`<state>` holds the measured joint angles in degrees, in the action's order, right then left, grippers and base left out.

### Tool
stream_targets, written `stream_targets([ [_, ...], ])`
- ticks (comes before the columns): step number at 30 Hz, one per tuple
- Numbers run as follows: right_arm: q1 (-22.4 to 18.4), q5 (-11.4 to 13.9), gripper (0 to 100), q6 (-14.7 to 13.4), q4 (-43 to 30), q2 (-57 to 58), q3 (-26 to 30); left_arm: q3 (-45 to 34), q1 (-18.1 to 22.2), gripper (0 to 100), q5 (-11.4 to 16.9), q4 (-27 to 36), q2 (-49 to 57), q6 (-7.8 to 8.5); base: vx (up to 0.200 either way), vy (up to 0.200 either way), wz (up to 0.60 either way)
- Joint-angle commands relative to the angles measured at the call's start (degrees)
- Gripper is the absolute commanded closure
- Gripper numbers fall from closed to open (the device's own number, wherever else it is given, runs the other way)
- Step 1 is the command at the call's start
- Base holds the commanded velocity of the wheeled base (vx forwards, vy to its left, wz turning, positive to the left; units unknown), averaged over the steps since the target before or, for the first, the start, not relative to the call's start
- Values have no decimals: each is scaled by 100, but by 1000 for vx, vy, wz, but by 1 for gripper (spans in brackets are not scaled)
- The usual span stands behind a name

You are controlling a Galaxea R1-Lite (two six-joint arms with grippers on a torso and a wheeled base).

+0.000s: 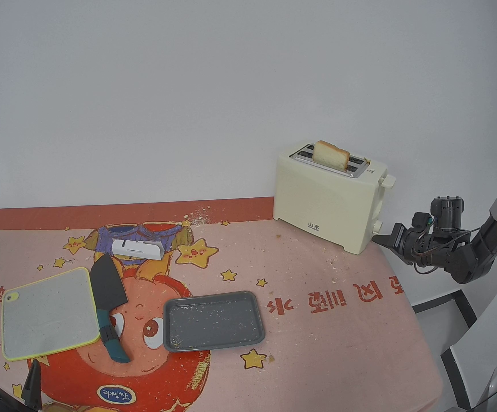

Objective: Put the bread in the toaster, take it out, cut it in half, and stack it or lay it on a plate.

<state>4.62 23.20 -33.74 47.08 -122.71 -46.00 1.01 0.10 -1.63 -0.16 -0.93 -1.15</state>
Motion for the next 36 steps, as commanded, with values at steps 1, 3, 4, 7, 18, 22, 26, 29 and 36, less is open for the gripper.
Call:
stream_targets([
  [1,-14,9,100,8,3,-60,-24,-101,-1,0,-4,-2,14,-8,0,0,0],
  [3,-40,9,100,8,3,-60,-32,-101,-1,0,-4,-2,14,-8,0,0,0],
  [4,-40,9,100,8,3,-60,-41,-101,8,0,-4,-2,14,0,0,0,0],
  [7,-58,9,100,-1,3,-60,-50,-101,8,0,-4,-2,14,0,0,0,0],
  [18,-102,-35,100,-1,3,-139,-129,-101,8,0,-4,-2,14,0,0,0,0],
  [22,-102,-35,100,-1,3,-139,-129,-101,8,0,-4,-2,14,0,0,0,0],
  [26,-110,-35,100,-1,3,-130,-138,-101,-1,0,-4,-2,14,0,0,0,0],
  [29,-102,-35,100,-9,3,-122,-138,-101,-1,0,-4,-2,14,0,0,0,0],
  [36,-93,-79,100,-18,425,-148,-76,-101,8,0,-4,-2,14,0,0,0,0],
])
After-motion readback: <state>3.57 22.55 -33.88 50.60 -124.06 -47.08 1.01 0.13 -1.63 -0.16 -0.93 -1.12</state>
